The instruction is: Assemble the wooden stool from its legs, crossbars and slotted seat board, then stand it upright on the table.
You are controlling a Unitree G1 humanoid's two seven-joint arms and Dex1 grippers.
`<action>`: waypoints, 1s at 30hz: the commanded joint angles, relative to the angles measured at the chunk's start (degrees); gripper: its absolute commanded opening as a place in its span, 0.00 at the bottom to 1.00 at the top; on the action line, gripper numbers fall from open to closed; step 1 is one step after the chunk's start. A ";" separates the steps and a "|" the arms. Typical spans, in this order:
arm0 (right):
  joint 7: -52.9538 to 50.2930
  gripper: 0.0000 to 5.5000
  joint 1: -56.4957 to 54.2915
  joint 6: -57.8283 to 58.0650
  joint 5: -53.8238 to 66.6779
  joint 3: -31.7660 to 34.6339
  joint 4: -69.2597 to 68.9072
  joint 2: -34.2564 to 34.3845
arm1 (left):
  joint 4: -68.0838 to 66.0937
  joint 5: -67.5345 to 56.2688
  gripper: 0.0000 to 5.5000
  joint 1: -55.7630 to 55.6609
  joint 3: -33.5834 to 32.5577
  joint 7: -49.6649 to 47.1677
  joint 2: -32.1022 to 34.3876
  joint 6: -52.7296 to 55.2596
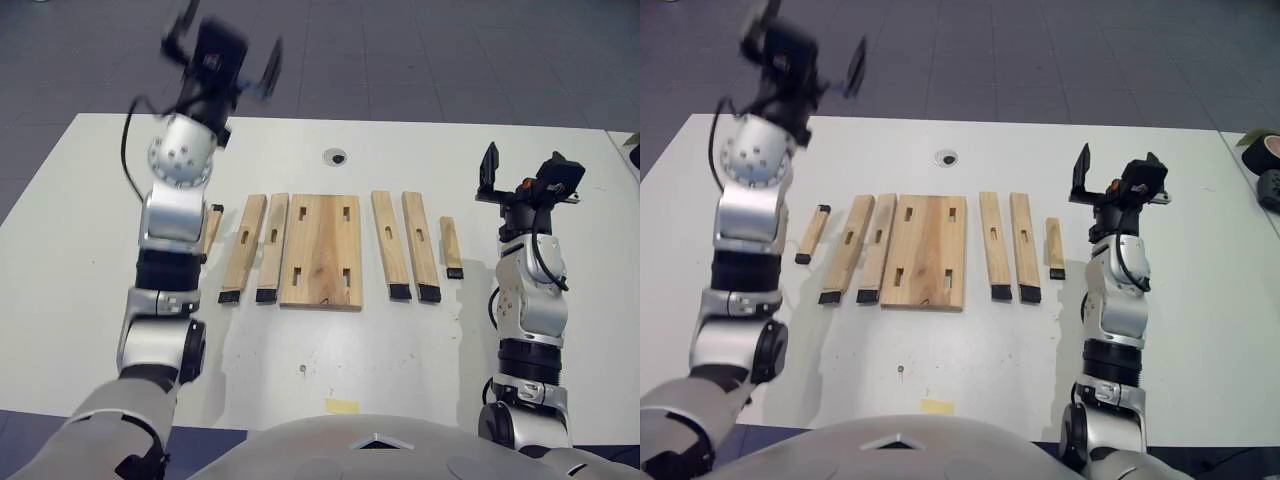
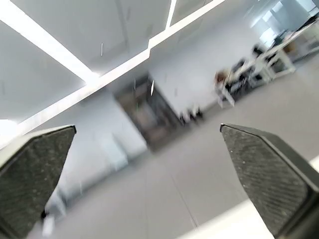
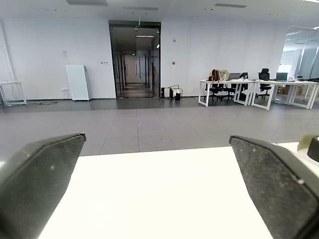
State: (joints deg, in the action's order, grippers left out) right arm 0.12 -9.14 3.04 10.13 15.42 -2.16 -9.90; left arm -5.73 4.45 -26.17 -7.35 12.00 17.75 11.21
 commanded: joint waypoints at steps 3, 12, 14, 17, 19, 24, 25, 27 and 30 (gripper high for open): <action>-0.17 0.98 0.54 -0.52 -0.20 0.27 -0.92 -0.13 | -0.83 -6.53 0.98 10.57 -5.18 8.20 6.45 10.89; -2.83 0.98 3.78 -3.25 -1.85 -1.82 -0.98 4.06 | -20.91 -9.40 0.98 6.59 -0.01 22.58 10.89 13.36; -3.19 0.98 4.26 -3.72 -2.09 -2.09 -0.93 4.83 | -25.32 -8.22 0.98 5.96 0.71 22.84 11.87 11.75; -3.55 0.98 5.16 -4.08 -2.38 -2.35 -1.43 5.57 | -28.75 -8.90 0.90 5.84 0.65 24.08 12.78 12.93; -3.80 0.98 5.76 -4.45 -2.46 -2.43 -1.37 6.06 | -30.12 -9.68 0.84 5.75 0.33 25.09 13.62 14.72; -4.46 0.98 7.13 -5.18 -2.97 -2.84 -1.70 7.32 | -31.57 -8.12 0.71 6.36 3.43 27.69 15.78 16.84; -4.65 0.98 7.23 -5.32 -3.12 -2.93 -1.70 7.51 | -32.68 -8.18 0.67 5.97 3.40 27.41 15.92 17.62; -4.94 0.98 7.34 -5.51 -3.34 -3.16 -1.67 7.79 | -34.28 -7.10 0.60 6.24 4.61 27.47 16.71 16.87; -4.91 0.98 7.25 -5.57 -3.42 -3.26 -1.46 7.80 | -34.43 -6.61 0.51 7.25 5.86 28.02 17.40 15.76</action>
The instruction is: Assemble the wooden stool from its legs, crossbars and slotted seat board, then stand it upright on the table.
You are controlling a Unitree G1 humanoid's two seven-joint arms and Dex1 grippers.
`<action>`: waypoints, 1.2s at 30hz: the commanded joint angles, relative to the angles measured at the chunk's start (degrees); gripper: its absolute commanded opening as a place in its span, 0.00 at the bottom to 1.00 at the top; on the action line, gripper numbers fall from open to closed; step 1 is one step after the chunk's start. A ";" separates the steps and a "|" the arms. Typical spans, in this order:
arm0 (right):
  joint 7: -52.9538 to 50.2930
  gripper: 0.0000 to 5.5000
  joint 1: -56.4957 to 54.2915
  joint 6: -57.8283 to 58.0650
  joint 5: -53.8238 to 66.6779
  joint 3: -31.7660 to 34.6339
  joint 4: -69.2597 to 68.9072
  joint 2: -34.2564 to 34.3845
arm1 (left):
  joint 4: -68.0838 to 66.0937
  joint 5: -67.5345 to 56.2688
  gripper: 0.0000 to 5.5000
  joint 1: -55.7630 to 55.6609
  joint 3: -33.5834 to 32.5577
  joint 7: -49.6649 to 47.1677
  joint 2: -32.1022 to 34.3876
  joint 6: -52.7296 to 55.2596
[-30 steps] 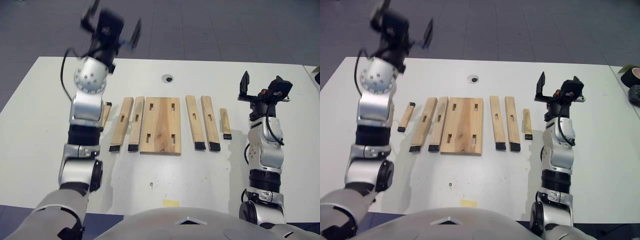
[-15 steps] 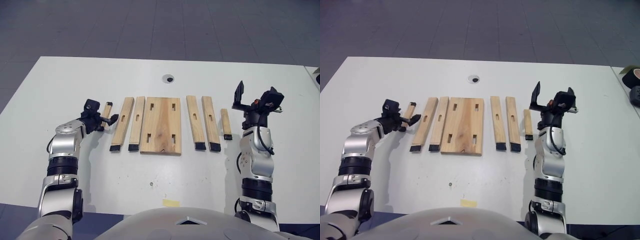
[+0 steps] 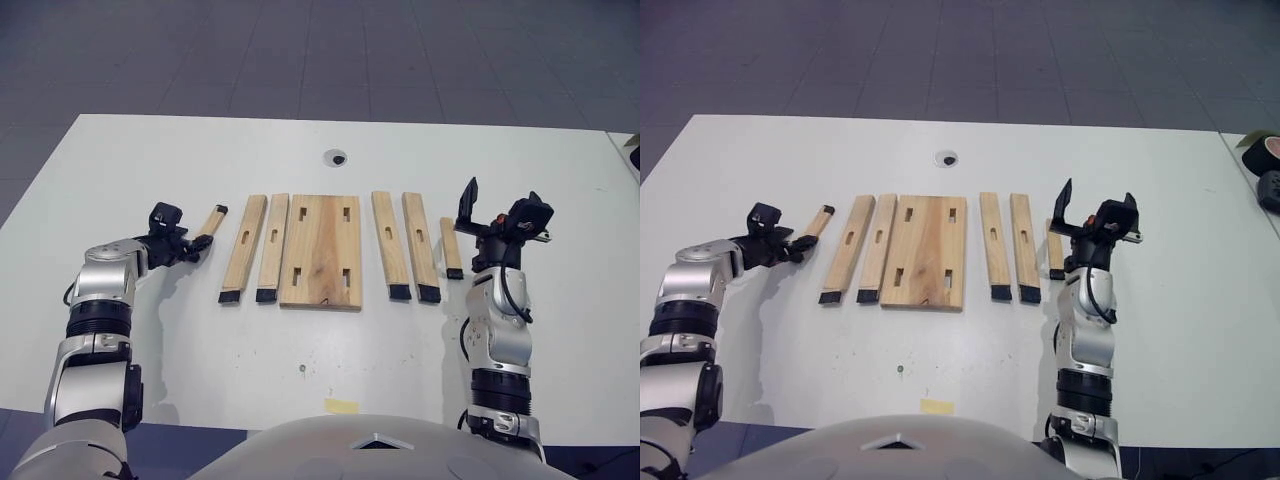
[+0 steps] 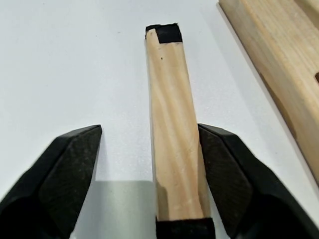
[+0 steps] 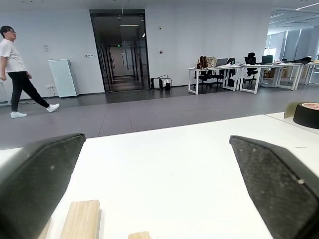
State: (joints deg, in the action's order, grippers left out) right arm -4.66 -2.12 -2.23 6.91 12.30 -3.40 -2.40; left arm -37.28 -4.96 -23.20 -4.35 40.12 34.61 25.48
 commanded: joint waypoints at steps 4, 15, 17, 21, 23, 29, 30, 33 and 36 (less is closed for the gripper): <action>0.58 0.98 -0.84 -0.27 -0.21 -0.28 0.83 -0.32 | -2.30 2.80 0.38 5.41 4.32 0.97 0.73 0.45; 0.85 0.98 -2.12 0.01 1.35 2.13 1.76 -1.76 | 7.54 -3.73 0.23 -0.62 -7.30 -12.38 -3.62 -9.04; 1.81 0.98 -3.43 1.12 4.30 3.88 0.55 -2.49 | 12.75 -2.83 0.23 -4.83 -8.20 -17.37 -4.94 -13.56; 11.58 0.98 -8.40 9.44 25.35 5.36 -6.48 -1.95 | 25.27 -1.29 0.23 -9.55 -1.65 -17.37 -8.65 -17.11; 18.39 0.98 -8.68 16.21 40.88 3.80 -12.13 -0.77 | 30.65 0.96 0.23 -8.39 6.57 -9.37 -7.83 -22.14; 25.15 0.98 -6.85 24.99 55.69 -2.18 -18.42 0.33 | 44.19 -9.43 0.23 -6.46 13.16 3.77 -9.05 -14.54; 25.23 0.98 -7.08 25.46 55.79 -2.86 -18.06 0.44 | 45.80 -10.30 0.23 -5.94 13.51 4.26 -9.25 -13.23; 24.30 0.98 -6.92 26.49 56.32 -4.19 -17.18 1.59 | 48.72 -12.74 0.23 -4.56 13.38 3.59 -10.24 -8.86; 24.05 0.98 -6.75 26.55 54.33 -5.77 -14.97 2.76 | 51.55 -13.27 0.23 -3.20 13.98 3.34 -10.26 -6.54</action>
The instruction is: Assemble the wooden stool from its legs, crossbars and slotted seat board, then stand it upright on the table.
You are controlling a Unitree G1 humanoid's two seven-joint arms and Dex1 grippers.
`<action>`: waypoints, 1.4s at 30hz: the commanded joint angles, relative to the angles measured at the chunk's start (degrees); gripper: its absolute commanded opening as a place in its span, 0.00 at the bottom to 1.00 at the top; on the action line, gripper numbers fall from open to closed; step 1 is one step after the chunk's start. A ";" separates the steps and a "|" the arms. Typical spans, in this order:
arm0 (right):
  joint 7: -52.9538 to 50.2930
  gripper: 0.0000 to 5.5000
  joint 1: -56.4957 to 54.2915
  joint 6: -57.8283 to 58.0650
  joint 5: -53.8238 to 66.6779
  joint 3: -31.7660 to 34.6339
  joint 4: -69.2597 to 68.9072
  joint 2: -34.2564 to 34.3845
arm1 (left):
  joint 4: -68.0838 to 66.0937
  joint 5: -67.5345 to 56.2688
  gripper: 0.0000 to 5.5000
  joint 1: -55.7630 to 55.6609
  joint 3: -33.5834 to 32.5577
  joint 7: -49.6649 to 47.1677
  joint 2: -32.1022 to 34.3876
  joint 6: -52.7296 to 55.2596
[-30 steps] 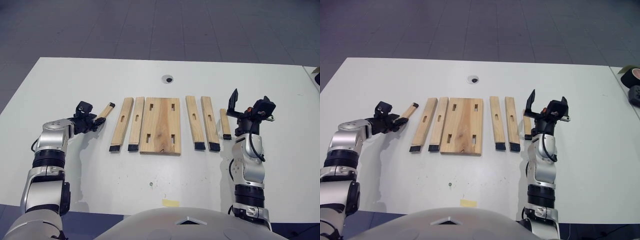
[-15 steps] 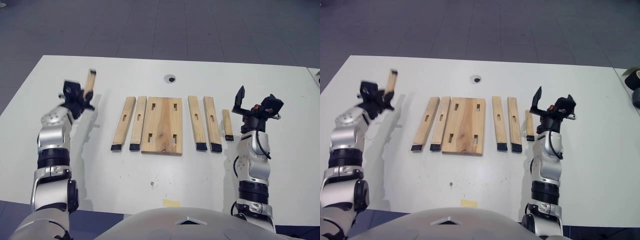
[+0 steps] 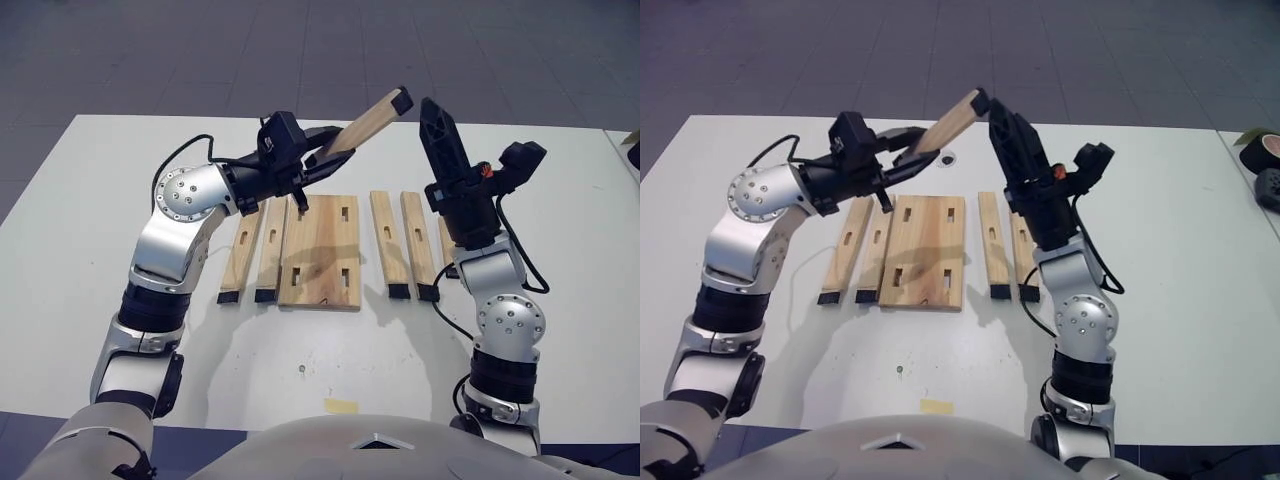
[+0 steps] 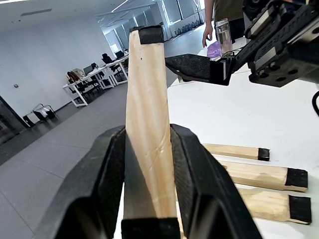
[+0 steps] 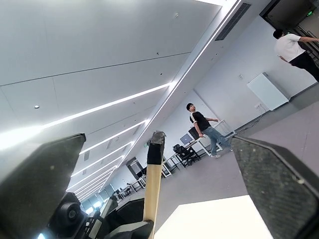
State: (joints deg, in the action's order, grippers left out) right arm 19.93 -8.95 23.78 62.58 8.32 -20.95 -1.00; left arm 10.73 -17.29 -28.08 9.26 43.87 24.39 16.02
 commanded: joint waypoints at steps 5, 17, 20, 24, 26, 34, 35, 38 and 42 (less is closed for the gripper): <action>-1.57 0.87 -3.16 0.77 0.97 -1.77 4.76 4.28 | 5.89 0.51 0.23 3.35 2.09 -1.41 -0.76 4.07; -5.31 0.51 1.30 2.34 3.08 -3.76 2.27 5.95 | 7.12 4.97 0.23 3.89 4.25 -0.44 0.62 0.74; -5.72 0.43 1.51 2.41 2.71 -3.99 2.24 5.36 | 6.79 5.37 0.23 3.89 4.48 -0.19 0.73 0.47; -4.43 0.32 1.56 1.78 3.30 -3.45 1.32 5.21 | 7.14 6.13 0.23 4.61 5.16 0.58 1.63 0.20; -3.59 0.25 1.65 2.23 4.31 -3.26 0.99 4.99 | 7.39 6.28 0.23 4.89 5.47 0.50 1.65 0.08; -3.46 0.08 3.06 1.75 3.43 -3.22 0.86 4.99 | 8.09 6.77 0.23 4.88 5.86 0.49 1.35 -0.01; -3.52 0.08 3.13 1.36 3.23 -3.08 0.74 5.13 | 8.02 6.58 0.23 4.81 5.69 0.54 1.32 0.13; -2.86 0.08 2.84 -0.86 1.42 -1.20 0.83 4.01 | 9.79 4.21 0.30 5.18 5.17 2.48 2.59 2.79; -6.21 0.08 1.99 -5.85 0.30 6.48 2.02 2.53 | 12.92 -3.00 0.40 4.63 1.50 4.61 4.00 9.52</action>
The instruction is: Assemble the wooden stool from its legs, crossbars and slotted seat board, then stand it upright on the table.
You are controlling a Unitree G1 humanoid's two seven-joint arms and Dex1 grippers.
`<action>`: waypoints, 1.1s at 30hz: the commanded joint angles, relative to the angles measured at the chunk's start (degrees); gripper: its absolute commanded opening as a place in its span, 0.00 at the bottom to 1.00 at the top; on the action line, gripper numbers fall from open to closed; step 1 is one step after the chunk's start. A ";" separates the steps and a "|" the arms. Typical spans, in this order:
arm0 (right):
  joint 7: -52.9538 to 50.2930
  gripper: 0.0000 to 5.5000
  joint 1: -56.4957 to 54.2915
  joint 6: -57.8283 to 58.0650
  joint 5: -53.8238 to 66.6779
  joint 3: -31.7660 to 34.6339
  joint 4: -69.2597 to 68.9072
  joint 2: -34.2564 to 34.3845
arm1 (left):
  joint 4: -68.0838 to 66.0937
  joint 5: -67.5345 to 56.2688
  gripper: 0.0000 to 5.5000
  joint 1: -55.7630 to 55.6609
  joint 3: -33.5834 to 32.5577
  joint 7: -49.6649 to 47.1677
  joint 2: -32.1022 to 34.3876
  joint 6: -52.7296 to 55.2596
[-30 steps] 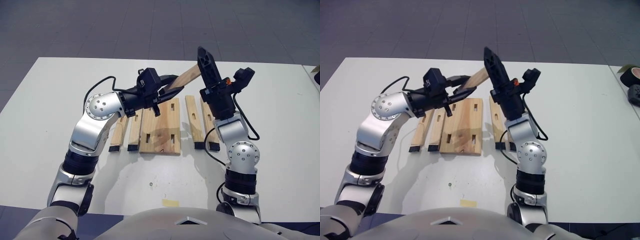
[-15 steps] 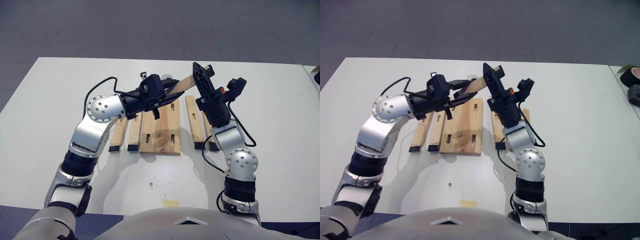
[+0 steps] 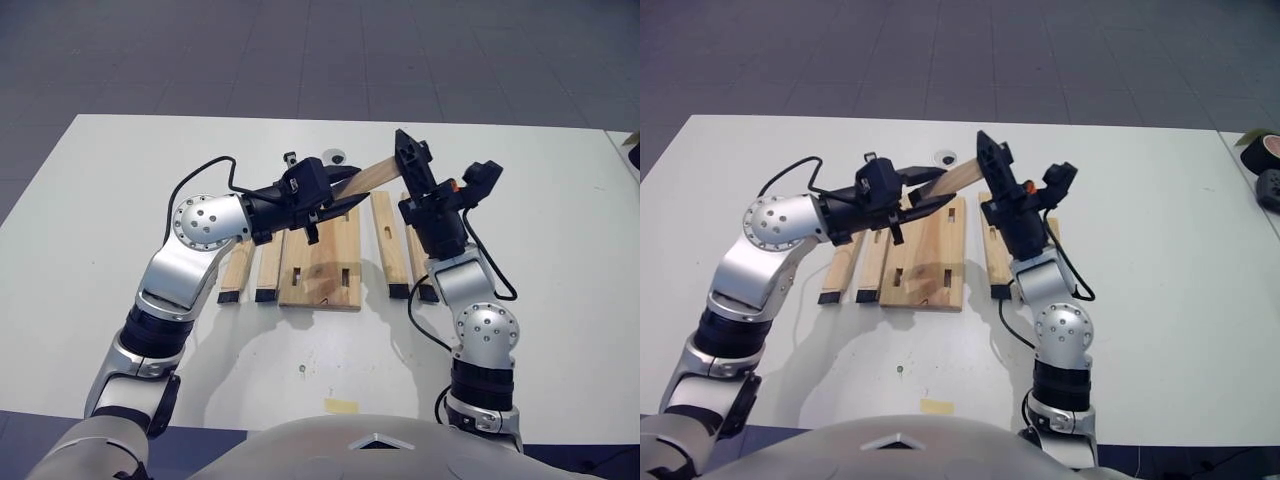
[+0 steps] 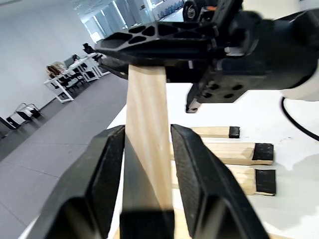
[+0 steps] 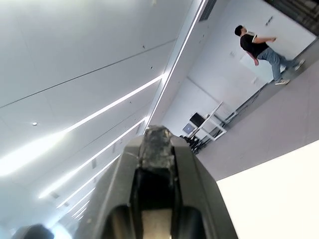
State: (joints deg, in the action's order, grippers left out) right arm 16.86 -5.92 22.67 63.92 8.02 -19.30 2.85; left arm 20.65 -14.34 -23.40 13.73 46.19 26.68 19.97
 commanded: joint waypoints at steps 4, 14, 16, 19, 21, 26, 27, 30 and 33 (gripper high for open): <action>-7.40 0.08 0.52 -6.62 -4.16 11.07 2.11 -3.37 | 3.61 -15.91 0.52 -2.75 -9.82 -1.68 -1.14 13.50; -8.67 0.08 3.23 -10.84 -29.91 1.31 14.49 -4.77 | -10.00 -9.25 0.83 -6.85 -17.27 -24.74 -7.29 15.91; -8.35 0.08 2.21 -12.50 -31.35 1.59 15.46 -4.40 | -10.74 -8.18 0.90 -6.49 -16.86 -25.04 -7.15 15.44; -7.39 0.08 0.76 -13.94 -30.49 2.96 16.00 -3.60 | -10.36 -7.78 0.98 -5.52 -16.05 -25.02 -7.87 15.56; -6.75 0.08 0.08 -13.99 -29.36 3.71 15.84 -3.32 | -9.96 -7.54 0.98 -5.09 -15.17 -24.78 -8.29 15.73; -5.75 0.08 -0.55 -12.70 -30.36 2.68 16.97 -3.31 | -9.89 -6.93 0.98 -4.21 -14.15 -24.62 -8.34 15.69; -5.65 0.08 -0.51 -12.48 -30.62 2.34 17.05 -3.17 | -9.96 -6.64 0.98 -4.15 -13.90 -24.60 -8.21 15.62; -5.60 0.08 -0.77 -12.65 -31.75 1.87 18.77 -3.01 | -10.11 -6.16 0.98 -4.08 -13.33 -24.55 -8.21 15.35; -5.84 0.08 -1.06 -13.31 -32.48 2.23 20.54 -2.83 | -10.18 -5.69 0.98 -4.17 -12.90 -24.36 -8.12 15.19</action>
State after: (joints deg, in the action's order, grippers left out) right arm 11.19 -6.17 9.43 32.40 9.94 -0.08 -0.25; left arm 10.07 -20.90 -27.88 0.29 21.58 18.50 35.55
